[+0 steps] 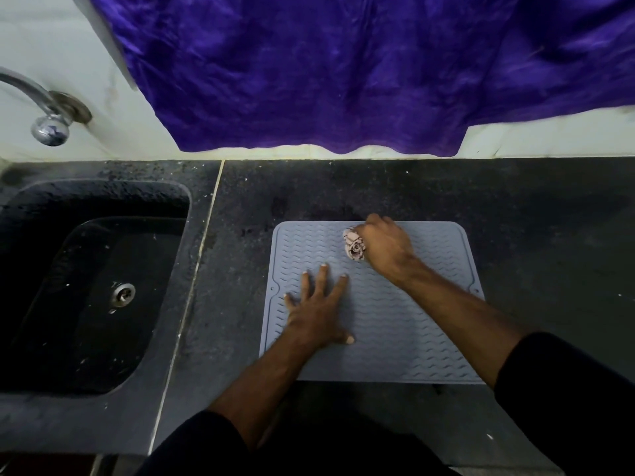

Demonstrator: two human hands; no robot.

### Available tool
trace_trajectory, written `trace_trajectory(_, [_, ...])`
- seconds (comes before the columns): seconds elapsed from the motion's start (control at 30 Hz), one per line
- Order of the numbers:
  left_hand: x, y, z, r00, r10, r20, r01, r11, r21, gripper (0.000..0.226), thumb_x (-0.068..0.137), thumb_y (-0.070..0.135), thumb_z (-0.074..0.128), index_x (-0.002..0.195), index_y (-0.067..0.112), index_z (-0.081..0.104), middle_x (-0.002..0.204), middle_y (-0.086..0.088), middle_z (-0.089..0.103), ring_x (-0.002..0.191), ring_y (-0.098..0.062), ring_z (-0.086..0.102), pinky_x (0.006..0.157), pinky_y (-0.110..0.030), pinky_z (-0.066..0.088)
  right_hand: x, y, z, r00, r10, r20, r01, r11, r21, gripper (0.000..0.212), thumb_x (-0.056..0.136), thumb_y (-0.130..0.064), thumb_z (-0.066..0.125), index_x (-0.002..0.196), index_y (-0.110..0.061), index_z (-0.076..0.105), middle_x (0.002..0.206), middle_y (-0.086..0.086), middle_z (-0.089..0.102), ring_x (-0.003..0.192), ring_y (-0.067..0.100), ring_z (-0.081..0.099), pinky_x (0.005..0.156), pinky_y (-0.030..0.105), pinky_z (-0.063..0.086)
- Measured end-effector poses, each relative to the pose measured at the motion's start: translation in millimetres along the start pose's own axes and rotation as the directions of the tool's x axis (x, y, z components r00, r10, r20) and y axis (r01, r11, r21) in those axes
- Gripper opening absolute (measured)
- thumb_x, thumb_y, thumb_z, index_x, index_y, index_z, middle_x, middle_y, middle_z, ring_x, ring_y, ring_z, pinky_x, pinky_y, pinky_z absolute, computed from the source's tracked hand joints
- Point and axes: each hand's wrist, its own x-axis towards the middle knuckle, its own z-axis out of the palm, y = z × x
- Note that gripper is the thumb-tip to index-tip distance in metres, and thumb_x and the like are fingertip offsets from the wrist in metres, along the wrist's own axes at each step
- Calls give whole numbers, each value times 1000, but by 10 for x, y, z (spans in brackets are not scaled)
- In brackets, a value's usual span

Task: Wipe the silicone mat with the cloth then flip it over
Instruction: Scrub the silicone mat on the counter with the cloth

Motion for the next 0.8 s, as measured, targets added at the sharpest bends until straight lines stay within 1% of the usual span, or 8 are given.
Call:
trace_trajectory(0.1, [17, 28, -17, 1000, -18, 24, 18, 1000, 12, 122, 71, 54, 76, 149, 38, -17, 154, -2, -35, 140, -39, -30, 107, -74, -1, 50, -335, 9, 992, -123, -17, 124, 988, 89, 37, 92, -24, 55, 129, -26, 57, 124, 6, 52, 113, 29, 47, 96, 40, 44])
trace_trajectory(0.2, [36, 32, 6, 999, -30, 22, 29, 999, 18, 122, 71, 57, 74, 151, 34, -15, 157, -4, -28, 141, -38, -27, 107, -74, -1, 41, -651, 141, 972, -232, 49, 231, 973, 25, 38, 92, -35, 56, 129, -27, 56, 129, 5, 49, 119, 27, 44, 100, 40, 40])
trace_trajectory(0.37, [34, 4, 39, 1000, -28, 4, 28, 999, 20, 124, 70, 57, 75, 149, 37, -19, 156, -2, -32, 140, -36, -30, 107, -74, 0, -22, -406, 123, 987, -114, 110, 118, 992, -33, 43, 90, -37, 58, 131, -27, 54, 132, 5, 46, 120, 29, 43, 100, 41, 38])
trace_trajectory(0.47, [10, -1, 30, 1000, -12, -11, 13, 1000, 18, 124, 71, 54, 76, 149, 38, -19, 154, -1, -36, 139, -37, -31, 107, -75, 0, -75, -179, 53, 992, -53, 118, 55, 998, -16, 46, 89, -29, 61, 135, -26, 52, 131, 7, 48, 120, 29, 44, 101, 42, 39])
trace_trajectory(0.53, [9, 0, 24, 1000, -14, -8, 14, 1000, 17, 123, 71, 54, 76, 149, 38, -18, 154, -1, -36, 140, -38, -31, 106, -75, 0, -45, -222, 27, 995, -73, 70, 70, 997, 39, 44, 90, -26, 60, 134, -25, 53, 130, 7, 49, 120, 28, 45, 101, 41, 40])
trace_trajectory(0.63, [33, 8, 39, 1000, -30, 9, 30, 999, 13, 122, 71, 56, 75, 150, 36, -16, 156, -4, -31, 141, -38, -28, 107, -75, -1, 28, -571, 17, 981, -191, 31, 183, 968, 174, 38, 92, -36, 54, 130, -27, 56, 127, 2, 51, 118, 25, 44, 100, 39, 39])
trace_trajectory(0.73, [34, 16, 53, 999, -35, -5, 35, 999, 16, 116, 71, 57, 74, 152, 33, -4, 160, -4, -18, 144, -38, -18, 108, -73, -2, 17, -853, 89, 949, -303, 89, 296, 951, 86, 38, 92, -37, 55, 129, -27, 57, 125, 5, 50, 116, 27, 43, 98, 42, 38])
trace_trajectory(0.8, [29, 16, 46, 999, -32, -12, 32, 999, 13, 116, 71, 56, 74, 153, 33, -5, 160, -3, -19, 144, -38, -20, 107, -74, -2, 12, -793, 103, 960, -266, 91, 264, 964, 35, 38, 91, -38, 56, 128, -29, 57, 124, 5, 48, 115, 28, 43, 98, 43, 39])
